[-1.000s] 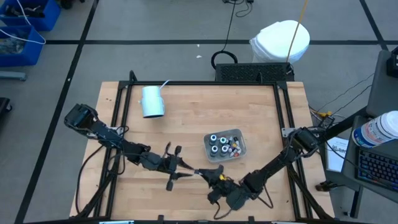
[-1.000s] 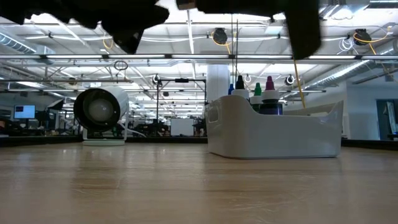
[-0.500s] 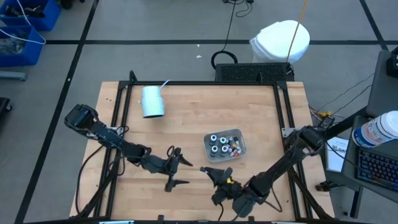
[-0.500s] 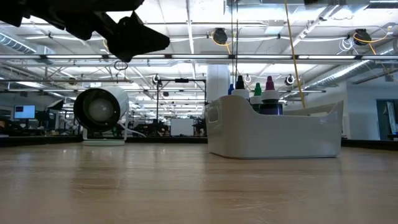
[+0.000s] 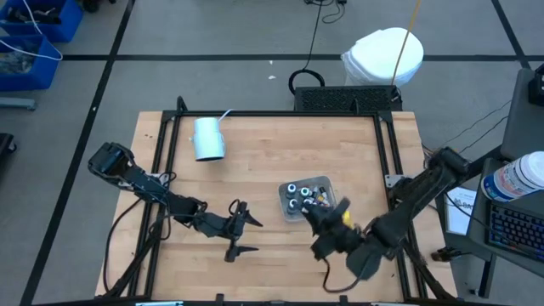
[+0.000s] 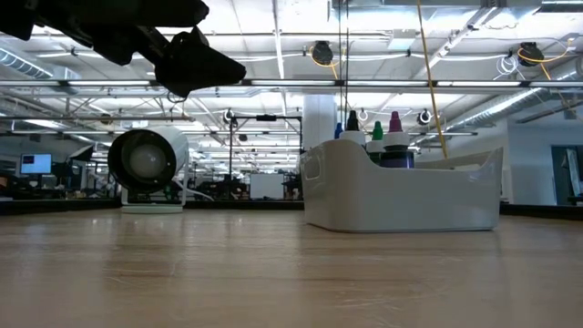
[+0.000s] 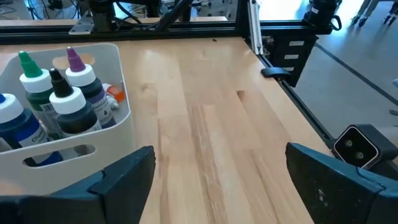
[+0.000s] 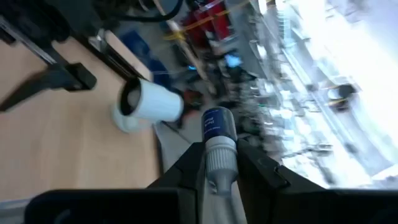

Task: Pick & Place food coloring
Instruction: Put the small blue food coloring bottle into the gray bin

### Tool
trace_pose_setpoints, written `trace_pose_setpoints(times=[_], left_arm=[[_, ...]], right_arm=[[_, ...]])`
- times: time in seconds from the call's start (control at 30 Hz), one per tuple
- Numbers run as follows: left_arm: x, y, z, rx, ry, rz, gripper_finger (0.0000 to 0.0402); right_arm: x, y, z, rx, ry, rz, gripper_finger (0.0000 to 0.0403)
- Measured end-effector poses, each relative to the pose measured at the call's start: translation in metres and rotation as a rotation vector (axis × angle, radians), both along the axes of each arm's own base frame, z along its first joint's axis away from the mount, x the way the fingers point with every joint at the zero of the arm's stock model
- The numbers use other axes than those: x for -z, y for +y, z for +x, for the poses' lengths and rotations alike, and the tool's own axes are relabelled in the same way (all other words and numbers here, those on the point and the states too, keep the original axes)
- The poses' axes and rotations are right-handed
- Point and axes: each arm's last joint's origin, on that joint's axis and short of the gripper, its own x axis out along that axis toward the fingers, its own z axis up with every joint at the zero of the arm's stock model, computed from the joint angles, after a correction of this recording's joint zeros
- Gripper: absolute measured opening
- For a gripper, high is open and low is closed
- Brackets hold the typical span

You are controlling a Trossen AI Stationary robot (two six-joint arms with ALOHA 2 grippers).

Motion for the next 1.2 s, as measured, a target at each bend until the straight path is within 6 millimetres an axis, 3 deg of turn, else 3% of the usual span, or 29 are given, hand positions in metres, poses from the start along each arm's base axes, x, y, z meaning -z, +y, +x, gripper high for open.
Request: trace_pose_setpoints(times=[0.07, 0.17, 0.3, 0.4, 0.57, 0.8, 1.2], left_arm=[[0.0, 0.0, 0.0, -0.001, 0.0, -0.002, 0.036], [0.0, 0.0, 0.0, -0.002, -0.001, -0.003, 0.036], [0.0, 0.0, 0.0, -0.002, 0.0, -0.002, 0.036], [0.001, 0.0, 0.0, -0.002, 0.007, 0.003, 0.036], [0.002, 0.001, 0.0, -0.001, 0.019, 0.018, 0.036], [0.003, 0.002, -0.001, -0.009, 0.033, 0.029, 0.036], [0.003, 0.001, -0.001, -0.027, 0.038, -0.028, 0.036]], right_arm=[[-0.006, -0.018, -0.003, -0.045, 0.018, 0.07, 0.0059], [0.001, -0.061, -0.001, -0.133, 0.161, 0.332, 0.0059], [0.022, -0.123, -0.006, 0.089, 0.404, 0.583, 0.0059], [0.026, -0.146, -0.014, 0.181, 0.532, 0.701, 0.0059], [0.026, -0.161, -0.021, 0.163, 0.717, 1.007, 0.0059], [0.036, -0.158, -0.016, 0.116, 0.782, 1.09, 0.0061], [0.106, -0.164, -0.006, 0.199, 0.884, 1.118, 0.0066]])
